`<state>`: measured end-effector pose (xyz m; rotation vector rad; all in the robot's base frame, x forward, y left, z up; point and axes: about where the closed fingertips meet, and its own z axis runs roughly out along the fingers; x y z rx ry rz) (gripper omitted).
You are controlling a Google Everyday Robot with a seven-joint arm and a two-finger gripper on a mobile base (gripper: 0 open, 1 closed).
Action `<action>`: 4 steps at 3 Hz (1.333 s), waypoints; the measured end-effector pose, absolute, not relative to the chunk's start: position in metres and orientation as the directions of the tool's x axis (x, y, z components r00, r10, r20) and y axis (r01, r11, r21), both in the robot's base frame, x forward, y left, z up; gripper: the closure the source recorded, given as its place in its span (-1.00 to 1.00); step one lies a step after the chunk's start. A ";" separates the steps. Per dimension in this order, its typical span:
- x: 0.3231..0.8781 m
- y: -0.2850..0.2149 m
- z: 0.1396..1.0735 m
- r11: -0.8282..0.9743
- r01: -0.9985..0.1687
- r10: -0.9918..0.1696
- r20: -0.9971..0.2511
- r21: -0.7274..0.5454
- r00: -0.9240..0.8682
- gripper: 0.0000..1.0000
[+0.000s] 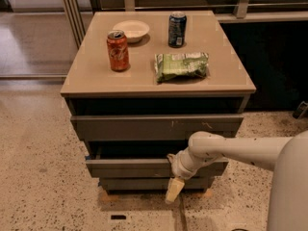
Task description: Open middle drawer
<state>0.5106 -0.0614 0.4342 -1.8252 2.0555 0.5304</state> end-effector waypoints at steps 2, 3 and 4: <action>0.441 -0.063 0.446 0.076 -0.974 -0.852 -0.494 0.211 -0.174 -1.00; 0.414 -0.065 0.448 0.062 -0.955 -0.845 -0.493 0.290 -0.205 -1.00; 0.414 -0.066 0.452 0.063 -0.964 -0.854 -0.486 0.257 -0.186 -1.00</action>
Offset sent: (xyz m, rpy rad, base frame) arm -0.1173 -0.0064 0.0185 0.0603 0.2959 0.0390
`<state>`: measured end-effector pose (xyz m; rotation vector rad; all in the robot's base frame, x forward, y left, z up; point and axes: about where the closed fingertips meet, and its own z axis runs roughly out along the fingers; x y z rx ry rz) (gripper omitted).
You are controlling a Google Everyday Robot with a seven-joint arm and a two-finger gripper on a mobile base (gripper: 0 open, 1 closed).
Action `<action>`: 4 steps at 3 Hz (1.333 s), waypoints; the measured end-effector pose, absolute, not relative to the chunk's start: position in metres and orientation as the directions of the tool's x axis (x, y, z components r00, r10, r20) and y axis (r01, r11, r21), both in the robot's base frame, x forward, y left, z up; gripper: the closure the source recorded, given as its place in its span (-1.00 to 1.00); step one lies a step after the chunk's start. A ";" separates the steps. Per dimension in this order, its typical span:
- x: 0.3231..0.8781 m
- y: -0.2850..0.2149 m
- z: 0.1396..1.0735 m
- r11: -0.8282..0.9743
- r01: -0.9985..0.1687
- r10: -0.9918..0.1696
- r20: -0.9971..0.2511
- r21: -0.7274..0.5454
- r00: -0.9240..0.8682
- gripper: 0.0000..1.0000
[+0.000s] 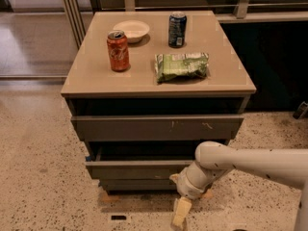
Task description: Open middle drawer
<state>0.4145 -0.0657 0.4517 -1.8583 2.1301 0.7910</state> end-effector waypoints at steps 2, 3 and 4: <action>0.442 -0.078 0.473 0.109 -0.993 -0.879 -0.462 0.044 -0.117 -1.00; 0.461 -0.088 0.476 0.131 -0.989 -0.881 -0.465 -0.074 -0.082 -1.00; 0.481 -0.095 0.470 0.148 -0.979 -0.873 -0.484 -0.143 -0.061 -1.00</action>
Offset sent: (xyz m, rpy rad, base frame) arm 0.0534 -0.0266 0.0455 -0.1197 -0.3905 -0.0775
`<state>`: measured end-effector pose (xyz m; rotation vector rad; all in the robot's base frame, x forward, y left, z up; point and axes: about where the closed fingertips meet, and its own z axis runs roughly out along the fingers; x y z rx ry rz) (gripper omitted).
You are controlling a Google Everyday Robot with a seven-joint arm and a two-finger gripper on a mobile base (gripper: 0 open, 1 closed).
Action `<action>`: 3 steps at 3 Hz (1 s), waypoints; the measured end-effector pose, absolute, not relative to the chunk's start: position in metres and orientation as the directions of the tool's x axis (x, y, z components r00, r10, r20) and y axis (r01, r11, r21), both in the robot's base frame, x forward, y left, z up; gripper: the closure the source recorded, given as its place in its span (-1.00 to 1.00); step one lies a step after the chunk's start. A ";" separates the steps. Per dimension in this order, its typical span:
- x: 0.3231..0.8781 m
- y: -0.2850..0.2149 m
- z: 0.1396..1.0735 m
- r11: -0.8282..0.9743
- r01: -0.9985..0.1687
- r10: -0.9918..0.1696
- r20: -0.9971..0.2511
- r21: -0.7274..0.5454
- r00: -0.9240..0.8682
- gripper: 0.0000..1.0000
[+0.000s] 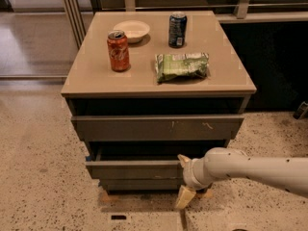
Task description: Open middle drawer
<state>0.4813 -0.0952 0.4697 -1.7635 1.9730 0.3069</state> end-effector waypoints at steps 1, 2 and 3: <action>0.503 -0.100 0.453 0.160 -0.976 -0.866 -0.496 -0.149 -0.066 -1.00; 0.559 -0.108 0.415 0.179 -0.980 -0.858 -0.502 -0.090 -0.111 -1.00; 0.565 -0.109 0.416 0.183 -0.979 -0.857 -0.503 -0.093 -0.112 -1.00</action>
Offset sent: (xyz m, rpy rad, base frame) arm 0.0885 -0.0183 -0.0564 0.0376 0.0388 -0.0369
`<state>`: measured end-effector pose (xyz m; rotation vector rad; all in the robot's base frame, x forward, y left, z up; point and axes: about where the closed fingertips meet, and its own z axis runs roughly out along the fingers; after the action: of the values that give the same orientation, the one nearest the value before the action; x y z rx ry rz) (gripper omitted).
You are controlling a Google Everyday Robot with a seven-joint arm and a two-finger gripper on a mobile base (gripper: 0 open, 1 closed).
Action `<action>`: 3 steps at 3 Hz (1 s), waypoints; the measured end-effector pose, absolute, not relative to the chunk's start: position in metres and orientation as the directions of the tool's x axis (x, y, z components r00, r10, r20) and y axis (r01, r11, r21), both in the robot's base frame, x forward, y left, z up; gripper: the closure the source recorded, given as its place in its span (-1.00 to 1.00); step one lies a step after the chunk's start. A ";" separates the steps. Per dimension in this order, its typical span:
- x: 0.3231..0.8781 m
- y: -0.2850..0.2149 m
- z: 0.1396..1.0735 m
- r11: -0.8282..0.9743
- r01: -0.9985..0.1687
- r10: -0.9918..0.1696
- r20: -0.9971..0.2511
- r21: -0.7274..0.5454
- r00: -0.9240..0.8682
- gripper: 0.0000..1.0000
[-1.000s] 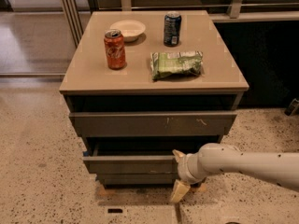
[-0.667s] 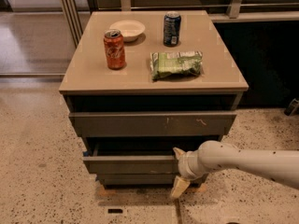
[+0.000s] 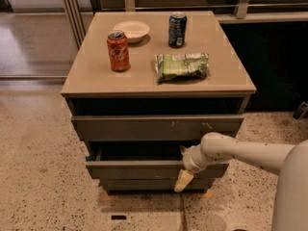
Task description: Open middle drawer
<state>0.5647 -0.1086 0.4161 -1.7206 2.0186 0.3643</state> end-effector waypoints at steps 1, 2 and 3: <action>0.558 -0.103 0.411 0.166 -0.985 -0.862 -0.493 -0.055 -0.118 -1.00; 0.546 -0.098 0.404 0.155 -0.988 -0.864 -0.485 0.005 -0.138 -1.00; 0.532 -0.097 0.401 0.154 -0.987 -0.859 -0.487 0.043 -0.156 -1.00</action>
Offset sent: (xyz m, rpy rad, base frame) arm -0.0313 0.0137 -0.0169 -0.0104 0.1686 0.0374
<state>0.5315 -0.0968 0.4010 -1.7681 2.0894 0.5086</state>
